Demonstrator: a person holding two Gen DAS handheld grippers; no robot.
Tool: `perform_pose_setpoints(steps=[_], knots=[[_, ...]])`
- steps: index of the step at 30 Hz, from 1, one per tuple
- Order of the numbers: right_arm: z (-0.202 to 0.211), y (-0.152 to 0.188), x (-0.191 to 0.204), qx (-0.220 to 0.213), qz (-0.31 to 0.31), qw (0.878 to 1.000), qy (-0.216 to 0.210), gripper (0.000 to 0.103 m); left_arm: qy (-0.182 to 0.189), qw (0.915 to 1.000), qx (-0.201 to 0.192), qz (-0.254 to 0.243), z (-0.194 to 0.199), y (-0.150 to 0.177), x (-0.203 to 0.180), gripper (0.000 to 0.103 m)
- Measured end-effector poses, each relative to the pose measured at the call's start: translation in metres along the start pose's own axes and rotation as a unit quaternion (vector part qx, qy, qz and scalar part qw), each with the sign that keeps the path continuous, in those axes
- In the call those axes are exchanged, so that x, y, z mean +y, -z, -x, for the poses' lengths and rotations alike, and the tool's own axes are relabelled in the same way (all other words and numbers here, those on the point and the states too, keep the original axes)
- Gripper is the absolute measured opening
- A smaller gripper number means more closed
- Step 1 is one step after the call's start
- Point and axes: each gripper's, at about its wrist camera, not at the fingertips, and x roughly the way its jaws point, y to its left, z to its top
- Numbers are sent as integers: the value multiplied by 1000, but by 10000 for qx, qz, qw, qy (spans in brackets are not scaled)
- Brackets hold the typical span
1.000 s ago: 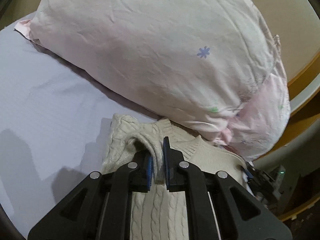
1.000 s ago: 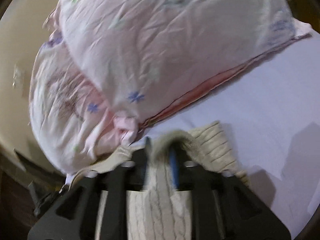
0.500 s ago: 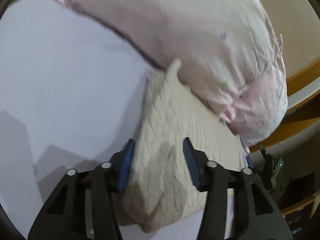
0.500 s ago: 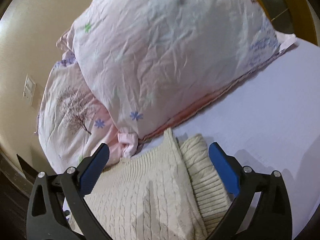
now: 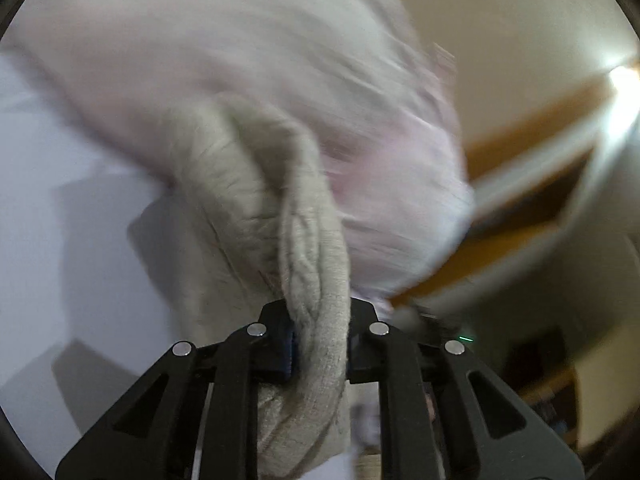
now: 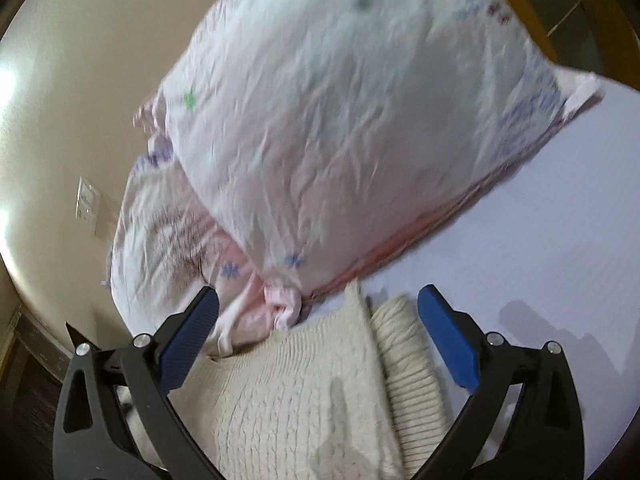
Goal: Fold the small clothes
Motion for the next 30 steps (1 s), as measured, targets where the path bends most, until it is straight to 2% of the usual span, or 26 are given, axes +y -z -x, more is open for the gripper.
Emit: perform_pose_setpoints(steps=[1, 3, 4, 5, 7, 8, 10, 11, 12, 13, 14, 15, 16, 17, 20, 21, 22, 24, 25, 26, 27, 28, 29, 30], knots=[[5, -4, -3, -58, -4, 10000, -12, 100, 304, 9992, 249, -78, -32, 4, -17, 16], [9, -11, -15, 20, -114, 9999, -116, 100, 675, 9950, 726, -89, -86, 18, -34, 18], [8, -14, -21, 116, -164, 9996, -181, 100, 948, 9892, 1112, 101, -124, 32, -38, 21], [7, -16, -29, 245, -232, 9992, -219, 100, 1106, 9843, 1347, 269, -144, 39, -37, 21], [4, -21, -44, 534, -491, 9972, -205, 100, 1535, 9676, 1865, 737, -183, 55, -32, 21], [3, -23, -51, 641, -619, 9957, -261, 100, 1533, 9664, 1906, 787, -185, 57, -31, 21], [-1, -25, -58, 960, -822, 9911, -412, 100, 1301, 9744, 1763, 498, -175, 53, -34, 21], [-5, -24, -58, 1140, -841, 9891, -398, 100, 987, 9833, 1519, 149, -159, 45, -36, 23], [-8, -22, -57, 1291, -815, 9877, -344, 100, 670, 9892, 1301, -96, -144, 39, -36, 30], [-13, -19, -54, 1499, -735, 9857, -248, 100, 99, 9942, 983, -416, -124, 32, -36, 52], [-18, -16, -50, 1651, -654, 9840, -173, 100, -514, 9938, 686, -701, -108, 28, -36, 70], [-26, -10, -46, 1895, -518, 9805, -70, 100, -990, 9897, 470, -920, -97, 26, -35, 71], [-34, -4, -41, 2116, -409, 9765, 17, 100, -1473, 9817, 344, -1157, -87, 25, -31, 71], [-38, 0, -39, 2236, -349, 9740, 64, 100, -1708, 9764, 389, -1259, -85, 26, -26, 71], [-55, 16, -29, 2638, -100, 9644, 156, 101, -1926, 9699, 871, -1208, -98, 37, -15, 71], [-56, 19, -23, 2588, 89, 9656, 225, 101, -1981, 9668, 1046, -1232, -107, 41, -15, 72], [-57, 21, -20, 2586, 211, 9653, 289, 101, -2027, 9643, 1125, -1276, -112, 47, -13, 78], [-56, 26, -16, 2499, 361, 9671, 326, 100, -2184, 9583, 1184, -1410, -122, 56, -12, 82], [-56, 28, -15, 2456, 414, 9679, 331, 93, -2238, 9562, 1213, -1444, -124, 56, -12, 82], [-56, 30, -13, 2443, 471, 9680, 343, 79, -2266, 9546, 1250, -1473, -129, 60, -12, 83], [-57, 32, -14, 2394, 460, 9690, 405, 73, -2246, 9551, 1268, -1461, -134, 62, -11, 83], [-58, 29, -17, 2352, 368, 9704, 398, 53, -2196, 9570, 1282, -1396, -137, 65, -6, 83], [-60, 29, -25, 2416, 2, 9703, 95, 41, -2115, 9597, 1268, -1345, -140, 66, -4, 82], [-63, 30, -31, 2451, -291, 9690, -126, 40, -2009, 9619, 1199, -1412, -141, 68, -4, 75]])
